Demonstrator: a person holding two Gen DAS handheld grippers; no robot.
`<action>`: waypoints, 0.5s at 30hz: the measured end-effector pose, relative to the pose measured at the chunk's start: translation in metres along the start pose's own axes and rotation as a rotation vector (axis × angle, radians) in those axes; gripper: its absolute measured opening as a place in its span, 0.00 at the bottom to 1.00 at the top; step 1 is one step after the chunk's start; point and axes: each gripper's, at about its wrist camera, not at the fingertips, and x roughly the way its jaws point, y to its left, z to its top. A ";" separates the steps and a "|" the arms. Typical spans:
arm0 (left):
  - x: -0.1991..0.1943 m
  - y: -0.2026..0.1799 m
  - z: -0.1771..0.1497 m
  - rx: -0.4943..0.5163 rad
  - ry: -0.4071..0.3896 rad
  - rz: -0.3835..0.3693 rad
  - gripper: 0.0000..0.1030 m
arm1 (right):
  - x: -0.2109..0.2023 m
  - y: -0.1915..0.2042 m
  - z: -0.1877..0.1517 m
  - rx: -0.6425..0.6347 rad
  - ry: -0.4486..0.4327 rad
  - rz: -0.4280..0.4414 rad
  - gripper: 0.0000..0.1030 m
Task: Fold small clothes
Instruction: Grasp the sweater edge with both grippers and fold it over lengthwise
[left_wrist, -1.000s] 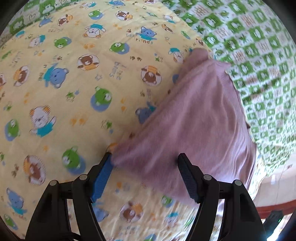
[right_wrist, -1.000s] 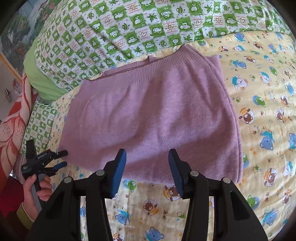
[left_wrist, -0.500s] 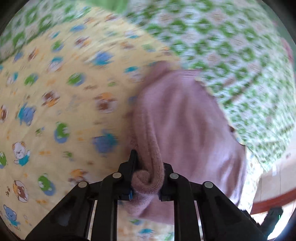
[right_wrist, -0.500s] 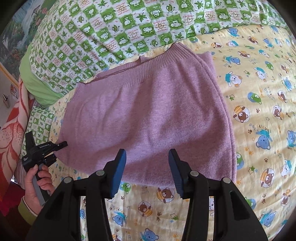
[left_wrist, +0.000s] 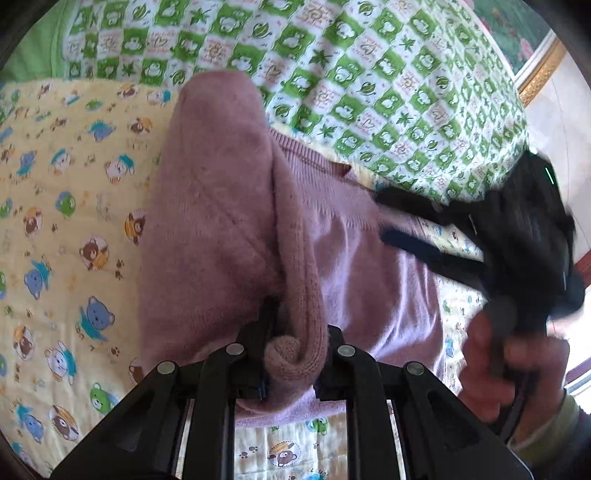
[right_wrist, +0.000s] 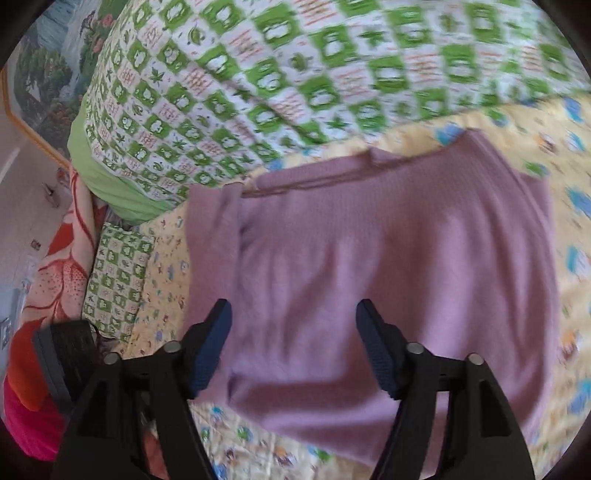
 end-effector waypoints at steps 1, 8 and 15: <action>0.003 0.000 0.000 -0.004 0.003 0.000 0.15 | 0.013 0.003 0.009 -0.005 0.021 0.032 0.70; 0.005 0.008 -0.001 0.004 0.012 0.006 0.15 | 0.095 0.032 0.044 -0.023 0.135 0.125 0.70; 0.003 -0.003 0.000 0.028 0.011 0.008 0.15 | 0.127 0.047 0.063 -0.054 0.160 0.183 0.16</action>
